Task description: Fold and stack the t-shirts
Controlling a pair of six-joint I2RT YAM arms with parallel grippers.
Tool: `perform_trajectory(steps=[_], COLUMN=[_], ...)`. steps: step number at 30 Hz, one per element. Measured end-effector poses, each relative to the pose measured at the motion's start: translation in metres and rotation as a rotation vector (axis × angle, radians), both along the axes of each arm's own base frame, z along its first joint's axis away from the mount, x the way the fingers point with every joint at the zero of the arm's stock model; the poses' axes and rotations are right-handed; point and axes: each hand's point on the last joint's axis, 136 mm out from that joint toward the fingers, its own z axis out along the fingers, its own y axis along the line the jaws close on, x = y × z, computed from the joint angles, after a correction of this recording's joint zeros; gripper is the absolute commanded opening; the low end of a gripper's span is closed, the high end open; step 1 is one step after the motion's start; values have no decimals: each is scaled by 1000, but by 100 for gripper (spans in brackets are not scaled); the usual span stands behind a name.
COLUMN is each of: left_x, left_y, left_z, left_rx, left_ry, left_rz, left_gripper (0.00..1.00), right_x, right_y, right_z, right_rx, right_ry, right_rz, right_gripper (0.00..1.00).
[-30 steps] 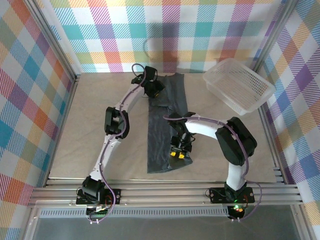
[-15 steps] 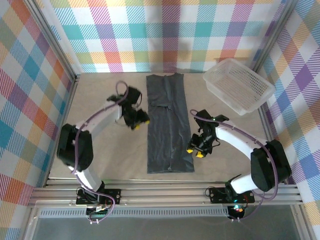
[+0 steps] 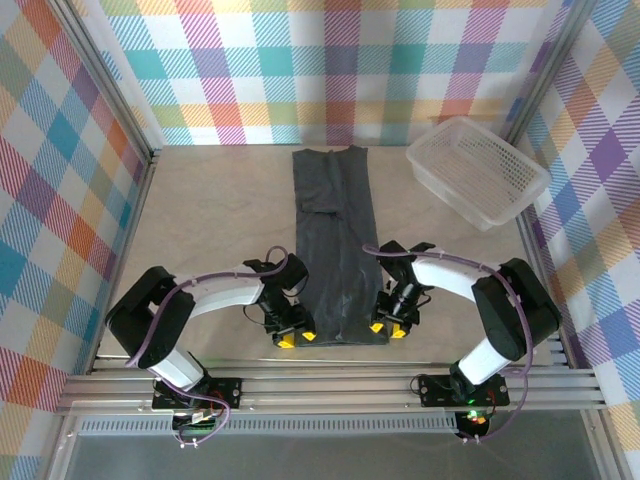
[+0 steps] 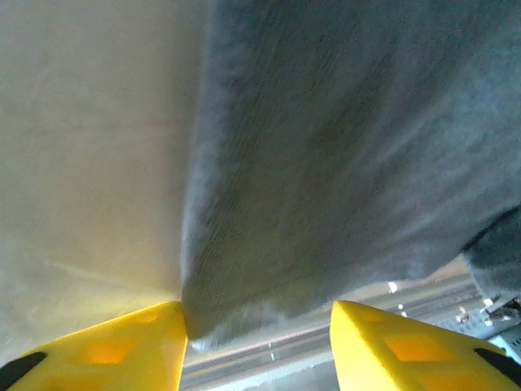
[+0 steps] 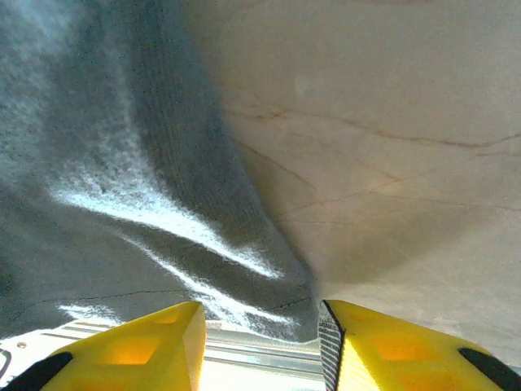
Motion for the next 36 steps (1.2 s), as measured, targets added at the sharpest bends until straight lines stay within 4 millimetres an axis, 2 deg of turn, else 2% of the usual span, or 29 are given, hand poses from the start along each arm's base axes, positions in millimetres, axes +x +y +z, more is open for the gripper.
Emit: perform_trajectory(steps=[3, 8, 10, 13, 15, 16, 20, 28, 32, 36], left_x=[-2, -3, -3, -3, -3, -3, -4, -10, 2, 32], left_y=[1, 6, 7, 7, 6, 5, 5, 1, -5, -18], left_z=[-3, -6, -6, -6, -5, -4, -4, 5, 26, 66], left_rx=[28, 65, 71, 69, 63, 58, 30, -53, -88, -141], left_ry=[19, 31, 34, 34, 35, 32, 15, -40, -105, -233], left_rz=[9, 22, 24, 24, 25, 22, 25, 33, 61, 111], left_gripper=[34, 24, 17, 8, 1, 0, 0, 0, 0, 0], right_x=[-5, -10, -10, -12, -11, -11, -9, -19, -17, 7], right_y=[0, 0, 0, 0, 5, 7, 10, 16, 17, 21], right_z=[-4, -8, -9, -10, -10, -9, -6, 16, 28, 52], right_rx=[-4, -12, -19, -29, -12, -5, 11, 93, 96, 104], right_ry=[7, 19, 27, 52, 54, 54, 33, 7, 2, -57], right_rz=[2, -10, -23, -53, -68, -70, -77, -75, -80, -108], right_gripper=[40, 34, 28, 10, 3, 0, 0, 0, 0, 0])
